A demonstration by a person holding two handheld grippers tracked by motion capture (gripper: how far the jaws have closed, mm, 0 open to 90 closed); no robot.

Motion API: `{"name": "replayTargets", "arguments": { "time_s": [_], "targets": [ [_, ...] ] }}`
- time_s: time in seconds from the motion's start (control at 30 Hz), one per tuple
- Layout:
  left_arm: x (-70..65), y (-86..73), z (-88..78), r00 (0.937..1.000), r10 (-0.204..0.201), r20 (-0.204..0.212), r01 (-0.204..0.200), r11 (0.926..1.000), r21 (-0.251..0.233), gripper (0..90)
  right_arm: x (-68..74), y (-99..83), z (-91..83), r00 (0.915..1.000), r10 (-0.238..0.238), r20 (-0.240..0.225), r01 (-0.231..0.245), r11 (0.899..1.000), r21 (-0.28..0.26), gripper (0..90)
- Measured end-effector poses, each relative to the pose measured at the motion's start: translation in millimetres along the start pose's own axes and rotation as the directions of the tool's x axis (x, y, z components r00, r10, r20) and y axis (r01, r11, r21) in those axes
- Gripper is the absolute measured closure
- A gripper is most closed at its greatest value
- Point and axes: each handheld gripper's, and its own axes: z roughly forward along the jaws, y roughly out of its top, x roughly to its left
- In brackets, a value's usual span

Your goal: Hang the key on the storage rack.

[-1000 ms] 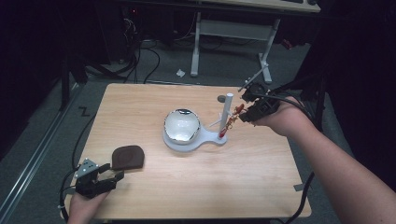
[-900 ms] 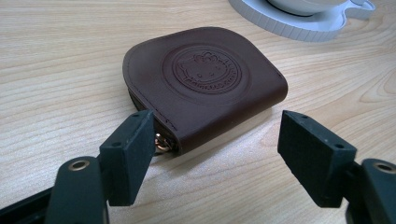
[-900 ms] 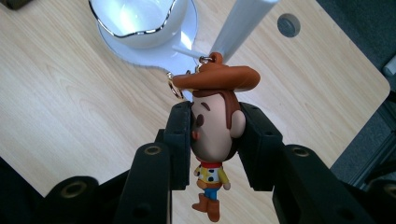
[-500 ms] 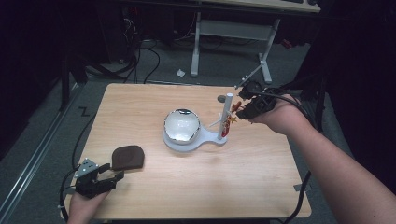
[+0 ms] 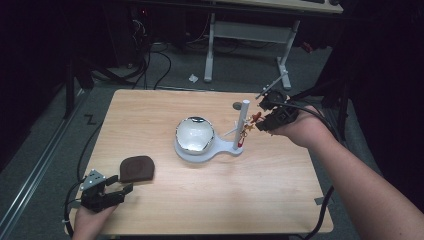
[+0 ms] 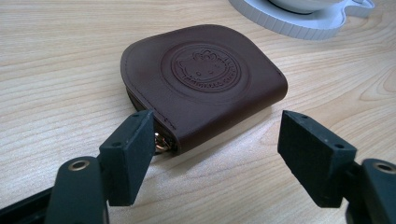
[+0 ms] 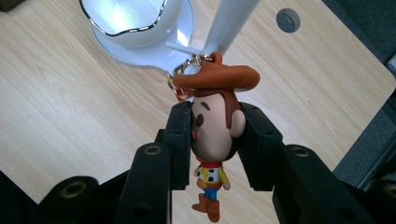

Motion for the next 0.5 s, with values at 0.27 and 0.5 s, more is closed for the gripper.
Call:
{"name": "replayTargets", "arguments": {
  "time_s": [0.27, 0.5],
  "targets": [
    [-0.1, -0.1, 0.4, 1.0000, -0.001, 0.000, 0.001, 1.0000, 0.001, 27.9, -5.4, -14.5, 17.8, 0.9994, 0.031, -0.017, -0.030, 0.999, 0.012, 67.0],
    [-0.4, 0.0, 0.7, 1.0000, 0.003, 0.000, -0.003, 1.0000, 0.005, 28.0, -5.4, -25.8, 39.3, 0.9981, 0.049, -0.037, -0.049, 0.999, 0.010, 67.0]
  ]
}}
